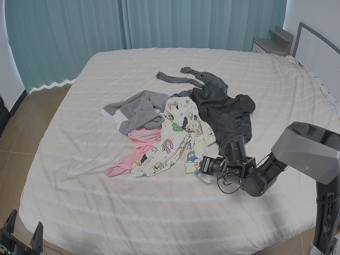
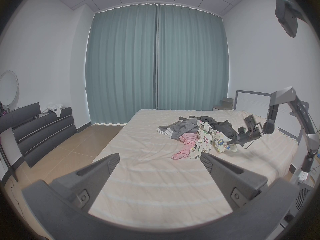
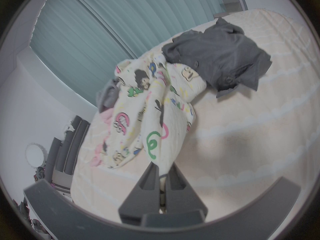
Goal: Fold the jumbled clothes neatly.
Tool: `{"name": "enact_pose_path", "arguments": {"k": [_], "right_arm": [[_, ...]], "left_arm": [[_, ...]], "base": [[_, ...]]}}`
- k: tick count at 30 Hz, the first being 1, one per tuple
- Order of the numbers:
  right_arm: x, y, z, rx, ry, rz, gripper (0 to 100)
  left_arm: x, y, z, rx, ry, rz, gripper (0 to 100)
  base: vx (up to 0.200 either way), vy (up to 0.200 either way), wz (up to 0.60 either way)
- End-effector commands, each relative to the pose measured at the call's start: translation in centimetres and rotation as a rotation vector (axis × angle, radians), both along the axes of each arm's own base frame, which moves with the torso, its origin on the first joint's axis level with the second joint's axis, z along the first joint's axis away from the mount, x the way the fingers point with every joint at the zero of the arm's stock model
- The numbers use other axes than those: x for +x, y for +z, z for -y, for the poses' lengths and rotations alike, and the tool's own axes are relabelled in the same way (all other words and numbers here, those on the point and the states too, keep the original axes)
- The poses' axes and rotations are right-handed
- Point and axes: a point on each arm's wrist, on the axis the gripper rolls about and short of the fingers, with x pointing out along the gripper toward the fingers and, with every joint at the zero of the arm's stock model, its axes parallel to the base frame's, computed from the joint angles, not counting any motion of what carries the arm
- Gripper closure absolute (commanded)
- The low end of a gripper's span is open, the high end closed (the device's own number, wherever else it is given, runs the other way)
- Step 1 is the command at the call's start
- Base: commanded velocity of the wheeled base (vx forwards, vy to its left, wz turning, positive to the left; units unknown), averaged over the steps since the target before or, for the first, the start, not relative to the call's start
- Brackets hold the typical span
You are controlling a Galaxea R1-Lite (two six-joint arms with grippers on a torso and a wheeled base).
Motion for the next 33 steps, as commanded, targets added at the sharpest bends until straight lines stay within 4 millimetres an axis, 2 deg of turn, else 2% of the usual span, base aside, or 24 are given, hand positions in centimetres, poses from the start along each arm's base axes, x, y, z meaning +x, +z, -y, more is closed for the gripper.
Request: {"name": "enact_pose_path", "arguments": {"k": [1,3,7,8,9,10,11,13,15,16,17,18,19,20,22,23,24,27,29,33], "right_arm": [[-5.8,7.1,1.9,0.119,0.046,0.166,100],[-8.3,9.3,2.3,0.162,0.076,0.233,100],[-12.0,12.6,3.0,0.220,0.125,0.311,100],[-13.0,13.5,3.3,0.234,0.138,0.333,100],[-13.8,14.3,3.5,0.247,0.150,0.351,100],[-14.0,14.4,3.5,0.249,0.152,0.353,100],[-14.9,15.7,4.0,0.272,0.163,0.390,100],[-15.8,17.0,4.3,0.293,0.175,0.426,100],[-16.5,18.1,4.6,0.309,0.184,0.452,100],[-16.8,18.9,4.9,0.317,0.189,0.467,100],[-16.8,18.9,4.9,0.317,0.189,0.467,100],[-17.4,20.2,5.3,0.325,0.215,0.493,100],[-17.4,20.2,5.3,0.325,0.215,0.493,100],[-17.9,21.6,5.5,0.336,0.257,0.524,100],[-18.1,23.2,5.6,0.344,0.291,0.551,100],[-18.2,23.4,5.6,0.345,0.294,0.555,100],[-18.3,24.8,5.5,0.349,0.306,0.575,100],[-18.4,26.7,5.5,0.364,0.327,0.599,100],[-18.7,27.6,5.7,0.375,0.345,0.616,100],[-19.8,28.2,5.7,0.374,0.391,0.630,100]], "left_arm": [[0.0,-0.4,0.0,0.024,-0.005,0.003,0],[0.0,-0.4,0.1,0.025,-0.023,0.003,0],[-0.1,0.1,0.1,0.052,-0.047,0.034,0],[-0.5,1.6,0.2,0.048,-0.067,0.111,0],[-1.4,4.1,0.3,0.031,-0.114,0.213,0],[-1.5,4.4,0.3,0.029,-0.124,0.230,0],[-2.8,7.2,0.6,0.027,-0.248,0.296,0],[-2.6,8.9,0.8,0.032,-0.343,0.240,0],[-1.9,10.1,0.9,0.026,-0.376,0.178,0],[-0.5,10.8,0.9,0.013,-0.393,0.112,0],[-0.5,10.8,0.9,0.013,-0.393,0.112,0],[1.9,11.9,0.9,-0.007,-0.416,0.012,0],[1.9,11.9,0.9,-0.007,-0.416,0.012,0],[3.9,12.4,1.0,-0.008,-0.448,-0.054,0],[6.0,12.2,1.2,0.034,-0.536,-0.135,0],[6.3,12.1,1.3,0.043,-0.550,-0.148,0],[7.8,11.5,1.6,0.091,-0.629,-0.213,0],[10.2,10.2,2.7,0.156,-0.761,-0.336,0],[11.8,8.9,3.9,0.186,-0.853,-0.435,0],[14.2,6.5,5.9,0.279,-0.969,-0.595,0]], "base": [[0.000,0.000,0.00],[0.000,0.000,0.00],[0.000,0.000,0.00],[0.000,0.000,0.00],[0.000,0.000,0.00],[0.000,0.000,0.00],[0.000,0.000,0.00],[0.000,0.000,0.00],[0.000,0.000,0.00],[0.000,0.000,0.00],[0.000,0.000,0.00],[0.000,0.000,0.00],[0.000,0.000,0.00],[0.000,0.000,0.00],[0.000,0.000,0.00],[0.000,0.000,0.00],[0.000,0.000,0.00],[0.000,0.000,0.00],[0.000,0.000,0.00],[0.000,0.000,0.00]]}}
